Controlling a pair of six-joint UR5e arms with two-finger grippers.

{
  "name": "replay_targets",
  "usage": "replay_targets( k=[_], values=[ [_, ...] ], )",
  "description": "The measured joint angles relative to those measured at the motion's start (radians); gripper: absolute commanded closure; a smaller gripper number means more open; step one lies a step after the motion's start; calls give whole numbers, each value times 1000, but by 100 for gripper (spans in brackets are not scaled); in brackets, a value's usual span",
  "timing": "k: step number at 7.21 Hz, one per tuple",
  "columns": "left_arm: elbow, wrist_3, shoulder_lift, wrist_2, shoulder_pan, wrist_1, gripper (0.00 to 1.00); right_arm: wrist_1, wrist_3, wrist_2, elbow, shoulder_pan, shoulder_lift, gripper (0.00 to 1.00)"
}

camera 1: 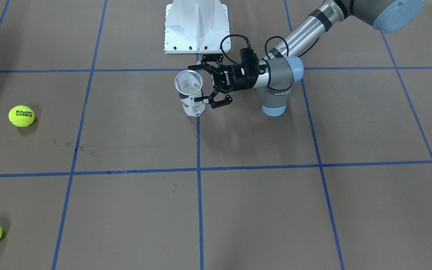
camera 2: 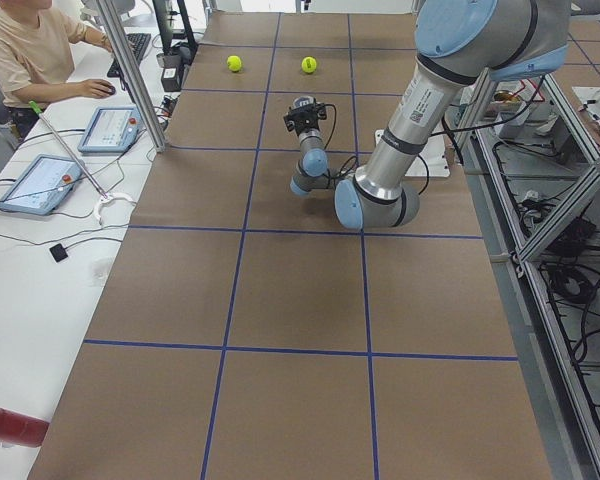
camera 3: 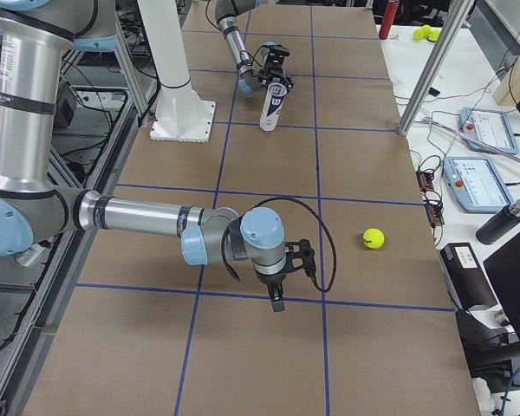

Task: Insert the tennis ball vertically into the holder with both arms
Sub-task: 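Lower the upright can onto the table and open the left gripper, then withdraw the open left gripper away from the standing can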

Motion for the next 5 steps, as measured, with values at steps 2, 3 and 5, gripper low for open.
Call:
replay_targets(
  k=[2,3,5],
  values=[
    [-16,0,18,-1,3,-8,1,0,0,0,-2,0,0,0],
    [-18,0,21,-1,5,-11,1,0,-1,0,-3,0,0,0],
    [-22,0,26,-1,12,-13,1,0,-1,0,-3,0,0,0]
  ],
)
